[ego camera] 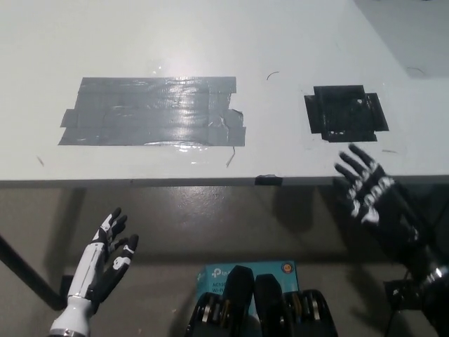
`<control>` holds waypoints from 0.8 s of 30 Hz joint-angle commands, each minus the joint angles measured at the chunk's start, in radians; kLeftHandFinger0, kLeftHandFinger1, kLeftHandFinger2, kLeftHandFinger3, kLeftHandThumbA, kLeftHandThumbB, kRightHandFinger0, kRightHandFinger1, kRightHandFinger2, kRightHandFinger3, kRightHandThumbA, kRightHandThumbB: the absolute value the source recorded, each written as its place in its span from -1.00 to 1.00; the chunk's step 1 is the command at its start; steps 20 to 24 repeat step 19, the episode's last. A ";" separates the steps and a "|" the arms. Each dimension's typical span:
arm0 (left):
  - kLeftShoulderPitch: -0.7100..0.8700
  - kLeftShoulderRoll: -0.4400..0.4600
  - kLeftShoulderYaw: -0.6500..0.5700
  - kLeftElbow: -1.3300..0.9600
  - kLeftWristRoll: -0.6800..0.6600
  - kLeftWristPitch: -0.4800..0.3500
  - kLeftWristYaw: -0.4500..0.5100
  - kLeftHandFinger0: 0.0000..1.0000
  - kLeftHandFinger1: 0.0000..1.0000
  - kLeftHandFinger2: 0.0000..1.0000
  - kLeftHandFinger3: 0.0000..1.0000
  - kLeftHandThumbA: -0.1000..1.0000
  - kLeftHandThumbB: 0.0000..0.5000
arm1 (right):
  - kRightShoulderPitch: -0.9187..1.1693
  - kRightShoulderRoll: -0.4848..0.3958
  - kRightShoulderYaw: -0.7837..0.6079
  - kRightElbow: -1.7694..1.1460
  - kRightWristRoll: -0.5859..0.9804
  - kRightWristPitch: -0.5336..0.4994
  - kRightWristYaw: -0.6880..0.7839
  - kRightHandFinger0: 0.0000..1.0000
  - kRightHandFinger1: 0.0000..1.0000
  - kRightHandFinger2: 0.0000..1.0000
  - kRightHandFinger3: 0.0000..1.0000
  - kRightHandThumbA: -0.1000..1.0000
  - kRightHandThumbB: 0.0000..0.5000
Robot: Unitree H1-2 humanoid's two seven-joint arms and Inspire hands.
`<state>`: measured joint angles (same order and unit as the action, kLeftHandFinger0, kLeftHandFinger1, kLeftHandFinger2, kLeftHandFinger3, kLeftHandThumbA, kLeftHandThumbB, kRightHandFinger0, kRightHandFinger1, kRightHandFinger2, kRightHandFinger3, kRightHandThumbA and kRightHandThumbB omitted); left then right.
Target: An orange duster is kept infront of the robot in the middle of the table and the robot extends its right arm to grab the duster, picks it up and hands it to a person
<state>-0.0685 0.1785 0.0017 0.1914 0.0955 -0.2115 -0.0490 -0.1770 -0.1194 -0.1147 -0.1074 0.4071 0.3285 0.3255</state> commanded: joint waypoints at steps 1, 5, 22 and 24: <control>-0.026 -0.003 -0.011 -0.020 0.010 -0.034 0.002 0.94 1.00 1.00 1.00 0.72 -0.47 | 0.090 -0.039 0.098 0.035 -0.575 -0.532 -0.232 1.00 1.00 1.00 1.00 0.74 -0.12; -0.030 -0.001 -0.010 -0.012 0.011 -0.048 0.004 0.96 1.00 1.00 1.00 0.84 -0.33 | 0.068 -0.047 0.117 0.119 -0.589 -0.524 -0.267 1.00 1.00 1.00 1.00 0.67 -0.17; -0.053 0.001 -0.007 0.000 0.021 -0.046 0.013 1.00 1.00 1.00 1.00 0.82 -0.38 | 0.018 -0.079 0.158 0.176 -0.621 -0.498 -0.290 1.00 1.00 1.00 1.00 0.62 -0.31; -0.053 0.001 -0.007 0.000 0.021 -0.046 0.013 1.00 1.00 1.00 1.00 0.82 -0.38 | 0.018 -0.079 0.158 0.176 -0.621 -0.498 -0.290 1.00 1.00 1.00 1.00 0.62 -0.31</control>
